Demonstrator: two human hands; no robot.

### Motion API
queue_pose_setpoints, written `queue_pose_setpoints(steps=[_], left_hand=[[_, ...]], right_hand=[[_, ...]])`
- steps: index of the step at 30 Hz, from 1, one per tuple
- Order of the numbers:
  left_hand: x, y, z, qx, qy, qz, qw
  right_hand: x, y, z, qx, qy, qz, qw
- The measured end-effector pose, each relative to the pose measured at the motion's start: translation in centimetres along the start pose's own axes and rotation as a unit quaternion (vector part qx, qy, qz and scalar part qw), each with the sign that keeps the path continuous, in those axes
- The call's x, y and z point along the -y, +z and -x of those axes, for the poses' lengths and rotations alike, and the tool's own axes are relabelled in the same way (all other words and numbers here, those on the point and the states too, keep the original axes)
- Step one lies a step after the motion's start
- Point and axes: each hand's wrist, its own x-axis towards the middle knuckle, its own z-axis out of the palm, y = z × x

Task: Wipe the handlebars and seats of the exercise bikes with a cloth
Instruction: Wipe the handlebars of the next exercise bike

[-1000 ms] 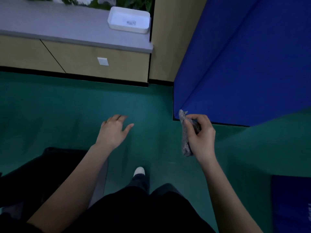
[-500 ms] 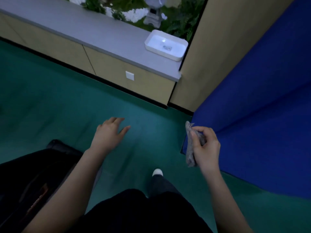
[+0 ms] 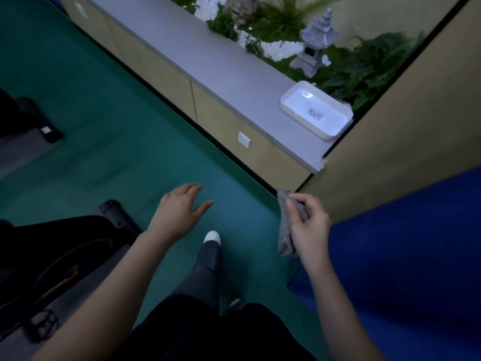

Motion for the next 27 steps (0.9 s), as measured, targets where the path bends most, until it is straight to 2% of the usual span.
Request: queue_pose_setpoints(steps=[4,13,17,27], left_hand=[[1.9,-0.8,-5.5,-0.004,-0.02,0.007,1.0],[6.9,-4.9,-17.2,0.006,-0.045,0.023,0.999],[9.0,-6.6,-19.7,-0.015,-0.076,0.04,0.996],[14.2,-9.7,-25.3,-0.058,-0.202,0.088,0.974]], right_hand=[[2.5,4.5,-6.0,0.039,-0.031,-0.011,0.999],[6.6,12.0,-17.8,0.036,-0.05,0.017,0.998],[8.1,14.6,-21.5,0.057,-0.053,0.012,0.997],[11.6,24.3,-32.1,0.191,-0.09,0.019,0.977]])
